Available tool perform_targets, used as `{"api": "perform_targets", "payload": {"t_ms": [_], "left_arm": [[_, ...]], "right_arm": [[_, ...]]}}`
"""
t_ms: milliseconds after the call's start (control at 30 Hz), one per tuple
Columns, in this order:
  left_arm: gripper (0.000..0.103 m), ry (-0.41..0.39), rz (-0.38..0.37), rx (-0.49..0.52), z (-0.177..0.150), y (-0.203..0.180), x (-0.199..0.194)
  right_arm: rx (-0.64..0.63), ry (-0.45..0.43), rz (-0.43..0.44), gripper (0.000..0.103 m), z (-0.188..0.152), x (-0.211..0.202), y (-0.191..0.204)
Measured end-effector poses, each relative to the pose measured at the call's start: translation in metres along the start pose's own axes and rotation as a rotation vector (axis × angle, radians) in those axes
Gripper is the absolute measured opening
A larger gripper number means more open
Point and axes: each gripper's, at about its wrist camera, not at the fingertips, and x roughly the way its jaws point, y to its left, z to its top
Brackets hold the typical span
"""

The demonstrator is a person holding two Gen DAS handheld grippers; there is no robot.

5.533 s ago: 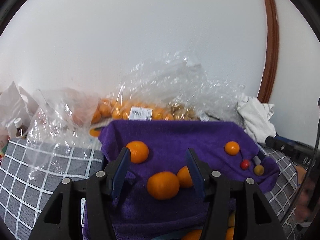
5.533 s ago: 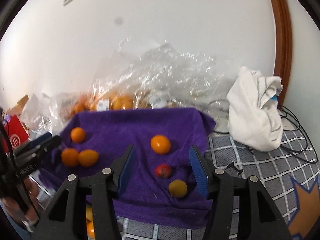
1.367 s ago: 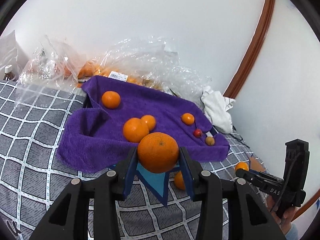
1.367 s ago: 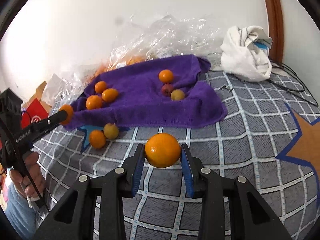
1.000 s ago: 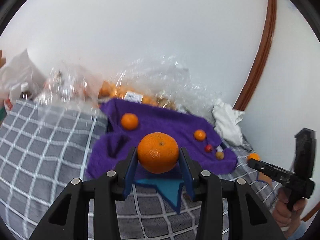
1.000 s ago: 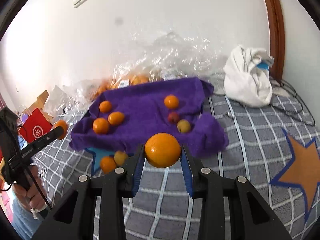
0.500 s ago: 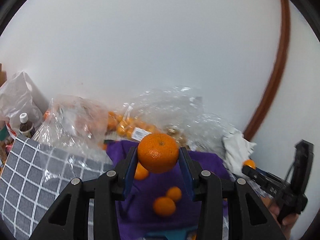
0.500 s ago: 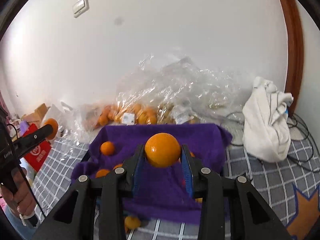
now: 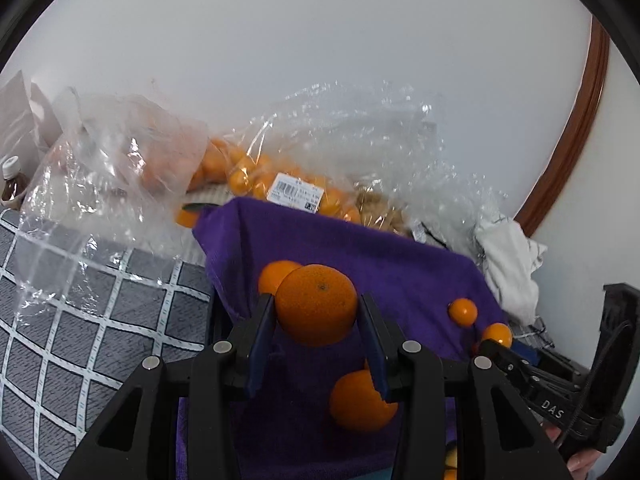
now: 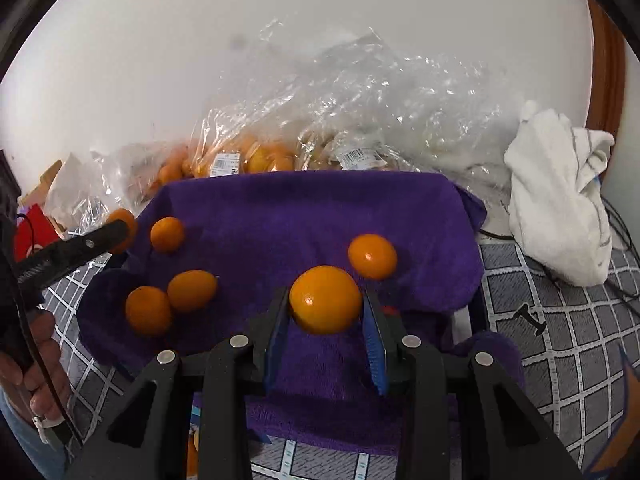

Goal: Organize fruits
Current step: 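Open both grippers to drop the oranges onto the purple towel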

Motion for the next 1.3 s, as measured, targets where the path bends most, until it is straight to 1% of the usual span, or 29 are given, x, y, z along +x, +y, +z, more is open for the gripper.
{"api": "perform_targets", "payload": {"t_ms": [133, 233, 633, 867, 1233, 1300], "left_arm": [[0.04, 0.0, -0.01, 0.005, -0.003, 0.0, 0.004], [0.04, 0.011, 0.012, 0.01, -0.005, 0.002, 0.008], [0.04, 0.059, 0.034, 0.014, -0.007, 0.003, 0.018], [0.04, 0.069, 0.069, 0.047, -0.01, -0.002, 0.022], [0.04, 0.078, 0.084, 0.055, -0.009, 0.0, 0.023], [0.04, 0.071, 0.091, 0.056, -0.009, 0.0, 0.022]], "right_arm": [[-0.026, 0.011, -0.015, 0.036, -0.004, 0.006, 0.004], [-0.024, 0.029, -0.016, 0.036, -0.006, 0.011, 0.003], [-0.032, 0.063, -0.03, 0.036, -0.009, 0.02, 0.003], [-0.049, 0.083, -0.041, 0.036, -0.011, 0.026, 0.005], [-0.074, 0.089, -0.054, 0.036, -0.013, 0.028, 0.009], [-0.073, 0.089, -0.057, 0.038, -0.013, 0.028, 0.009]]}}
